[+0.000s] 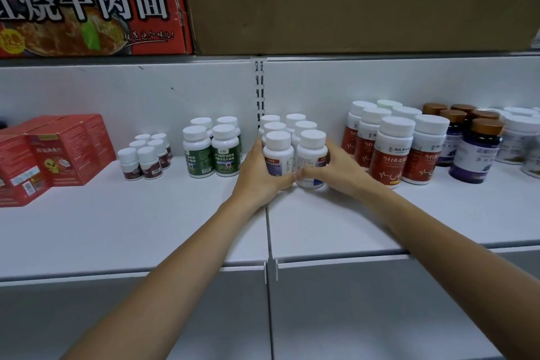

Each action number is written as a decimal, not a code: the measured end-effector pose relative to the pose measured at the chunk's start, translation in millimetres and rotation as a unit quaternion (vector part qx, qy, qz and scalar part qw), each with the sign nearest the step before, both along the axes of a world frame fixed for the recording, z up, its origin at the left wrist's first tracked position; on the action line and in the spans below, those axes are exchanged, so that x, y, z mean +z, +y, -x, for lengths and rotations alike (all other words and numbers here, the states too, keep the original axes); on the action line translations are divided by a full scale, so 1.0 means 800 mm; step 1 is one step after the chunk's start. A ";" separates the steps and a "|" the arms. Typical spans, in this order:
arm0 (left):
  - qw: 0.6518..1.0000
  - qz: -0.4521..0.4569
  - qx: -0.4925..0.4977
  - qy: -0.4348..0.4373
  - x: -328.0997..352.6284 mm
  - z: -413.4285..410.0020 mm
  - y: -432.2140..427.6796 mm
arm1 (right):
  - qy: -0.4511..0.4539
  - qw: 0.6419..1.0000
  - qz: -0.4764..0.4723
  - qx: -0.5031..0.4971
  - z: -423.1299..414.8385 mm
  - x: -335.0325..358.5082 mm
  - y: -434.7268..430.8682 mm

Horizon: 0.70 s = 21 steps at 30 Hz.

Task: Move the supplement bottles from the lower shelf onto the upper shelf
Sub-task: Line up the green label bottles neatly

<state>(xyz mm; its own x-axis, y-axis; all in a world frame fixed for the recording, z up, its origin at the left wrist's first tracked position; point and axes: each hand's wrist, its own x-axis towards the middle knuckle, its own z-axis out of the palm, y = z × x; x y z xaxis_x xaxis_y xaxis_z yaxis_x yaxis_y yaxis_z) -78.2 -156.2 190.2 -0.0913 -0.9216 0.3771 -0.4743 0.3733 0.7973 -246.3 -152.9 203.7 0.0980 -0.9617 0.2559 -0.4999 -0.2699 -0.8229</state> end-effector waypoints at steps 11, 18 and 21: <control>0.999 0.018 0.011 -0.042 -0.009 0.003 -0.003 | -0.021 0.999 0.043 0.007 -0.001 -0.011 0.004; 1.000 0.011 0.009 -0.005 -0.008 -0.001 -0.004 | -0.015 0.998 0.048 0.028 0.003 -0.012 0.004; 1.000 0.019 0.014 -0.012 -0.009 -0.001 -0.004 | -0.012 0.998 0.052 0.035 0.002 -0.013 0.004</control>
<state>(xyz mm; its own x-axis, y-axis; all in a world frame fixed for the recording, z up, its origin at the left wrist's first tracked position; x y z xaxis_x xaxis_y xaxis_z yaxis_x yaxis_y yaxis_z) -77.5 -159.7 182.7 -0.0758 -0.9092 0.4093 -0.5032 0.3893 0.7715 -248.2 -149.7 193.5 0.1571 -0.9207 0.3573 -0.4573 -0.3885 -0.8000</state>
